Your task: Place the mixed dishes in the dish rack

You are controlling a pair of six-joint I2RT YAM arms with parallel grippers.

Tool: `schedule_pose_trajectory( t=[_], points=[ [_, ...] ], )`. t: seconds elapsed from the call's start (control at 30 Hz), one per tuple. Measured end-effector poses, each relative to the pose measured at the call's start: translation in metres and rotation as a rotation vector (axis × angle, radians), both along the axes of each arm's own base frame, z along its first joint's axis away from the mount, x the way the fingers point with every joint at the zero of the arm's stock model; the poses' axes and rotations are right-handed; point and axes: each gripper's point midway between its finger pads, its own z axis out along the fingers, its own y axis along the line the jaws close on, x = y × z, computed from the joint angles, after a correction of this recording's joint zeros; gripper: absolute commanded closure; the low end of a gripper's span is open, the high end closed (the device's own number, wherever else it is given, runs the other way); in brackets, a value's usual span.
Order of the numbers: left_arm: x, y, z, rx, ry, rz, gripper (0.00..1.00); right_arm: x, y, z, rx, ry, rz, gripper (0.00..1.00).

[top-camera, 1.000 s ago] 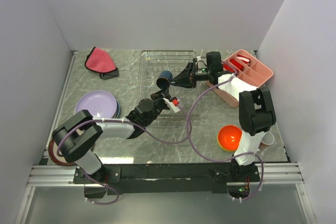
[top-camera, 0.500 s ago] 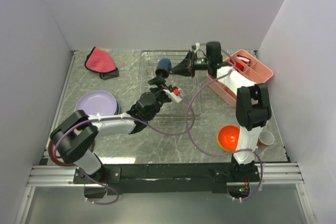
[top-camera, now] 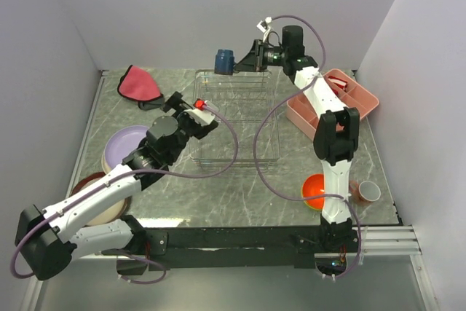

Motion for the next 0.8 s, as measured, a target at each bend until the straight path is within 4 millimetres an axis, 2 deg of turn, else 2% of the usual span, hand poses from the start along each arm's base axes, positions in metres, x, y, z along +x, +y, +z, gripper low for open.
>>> schedule_pose_trajectory(
  t=[0.27, 0.3, 0.43, 0.6, 0.7, 0.8],
  points=[
    [0.022, 0.054, -0.045, 0.043, 0.158, 0.178, 0.01, 0.014, 0.014, -0.029, -0.17, -0.312, 0.018, 1.0],
    [0.025, 0.058, -0.051, 0.034, 0.178, 0.197, 0.03, 0.017, 0.016, -0.034, -0.19, -0.347, 0.021, 1.0],
    [0.03, 0.063, -0.067, -0.014, 0.27, 0.22, 0.03, 0.033, 0.019, -0.05, -0.258, -0.484, 0.022, 1.0],
    [0.038, 0.062, -0.066, -0.085, 0.325, 0.233, 0.03, 0.057, 0.014, -0.084, -0.339, -0.576, -0.01, 1.0],
    [0.042, 0.065, -0.068, -0.109, 0.337, 0.251, 0.03, 0.06, 0.012, -0.103, -0.388, -0.607, -0.005, 1.0],
    [0.048, 0.067, -0.074, -0.13, 0.356, 0.269, 0.03, 0.063, 0.015, -0.109, -0.411, -0.652, 0.002, 1.0]
  ],
)
